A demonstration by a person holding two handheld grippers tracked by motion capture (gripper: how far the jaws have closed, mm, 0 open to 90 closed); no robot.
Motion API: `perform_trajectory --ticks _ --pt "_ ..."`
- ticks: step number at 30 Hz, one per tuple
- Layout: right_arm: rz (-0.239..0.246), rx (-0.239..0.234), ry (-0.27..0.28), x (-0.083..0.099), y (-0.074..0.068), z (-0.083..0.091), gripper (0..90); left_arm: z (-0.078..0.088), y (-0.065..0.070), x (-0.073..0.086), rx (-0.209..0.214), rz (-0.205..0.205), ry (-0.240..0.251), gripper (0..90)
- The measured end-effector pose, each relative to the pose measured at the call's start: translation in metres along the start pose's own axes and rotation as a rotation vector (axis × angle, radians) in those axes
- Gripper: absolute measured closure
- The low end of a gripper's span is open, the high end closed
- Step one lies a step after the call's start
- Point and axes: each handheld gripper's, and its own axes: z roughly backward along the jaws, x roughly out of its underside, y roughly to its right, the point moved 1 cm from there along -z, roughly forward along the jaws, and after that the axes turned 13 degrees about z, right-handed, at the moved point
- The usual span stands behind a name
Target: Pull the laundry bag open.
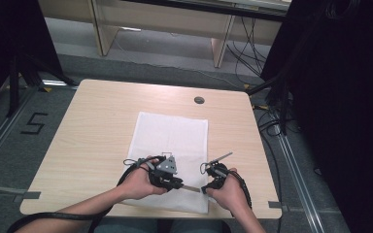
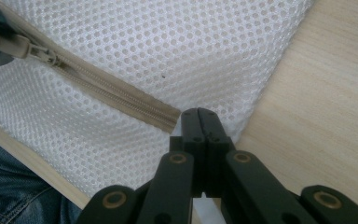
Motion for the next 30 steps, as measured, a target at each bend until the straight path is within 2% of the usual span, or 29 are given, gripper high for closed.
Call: perform_trajectory --ticks 4,9,10,11,12,14,15,17,18,19,24,25,29,30 --pt "0.0 0.0 0.001 0.0 0.0 0.0 90.0 0.002 0.0 0.0 -0.003 -0.014 -0.007 81.7" --pt "-0.007 0.0 0.003 0.0 0.0 0.0 90.0 0.005 -0.001 0.002 -0.008 0.003 -0.001 81.7" --pt "-0.053 -0.004 0.02 -0.002 -0.003 0.0 90.0 0.005 -0.001 0.002 -0.003 0.008 0.001 81.7" --pt "-0.053 -0.004 0.02 -0.002 -0.003 0.0 90.0 0.005 -0.001 0.002 -0.004 0.009 0.002 81.7" --pt "-0.004 0.0 0.002 0.0 0.0 0.0 90.0 0.005 -0.002 0.001 -0.004 -0.011 0.0 81.7" --pt "-0.001 -0.001 0.001 0.0 0.0 0.0 90.0 0.006 -0.001 0.002 -0.004 0.004 0.001 81.7" --pt "-0.002 -0.001 0.001 0.0 0.0 0.0 90.0 0.006 -0.002 0.001 -0.002 -0.015 -0.001 81.7" --pt "-0.001 -0.001 0.001 0.0 0.0 0.0 90.0 0.006 -0.001 0.002 -0.006 0.0 -0.002 81.7" --pt "-0.002 -0.001 0.001 0.0 0.0 0.0 90.0 0.007 -0.002 0.002 -0.006 -0.015 0.0 81.7" --pt "-0.003 0.002 0.004 0.0 0.0 0.0 90.0 0.007 -0.001 0.002 -0.005 0.008 0.002 81.7" --pt "-0.006 0.0 0.002 0.0 0.0 0.0 90.0 0.009 -0.002 0.003 -0.009 -0.006 0.004 81.7" --pt "-0.006 0.0 0.002 0.0 0.0 0.0 90.0 0.01 -0.002 0.004 -0.008 0.009 0.005 81.7" --pt "-0.005 0.0 0.002 0.0 0.0 0.0 90.0 0.011 -0.003 0.004 -0.007 -0.006 0.003 81.7" --pt "-0.005 0.0 0.003 0.0 0.0 0.0 90.0 0.011 -0.002 0.004 -0.007 0.004 0.004 81.7"
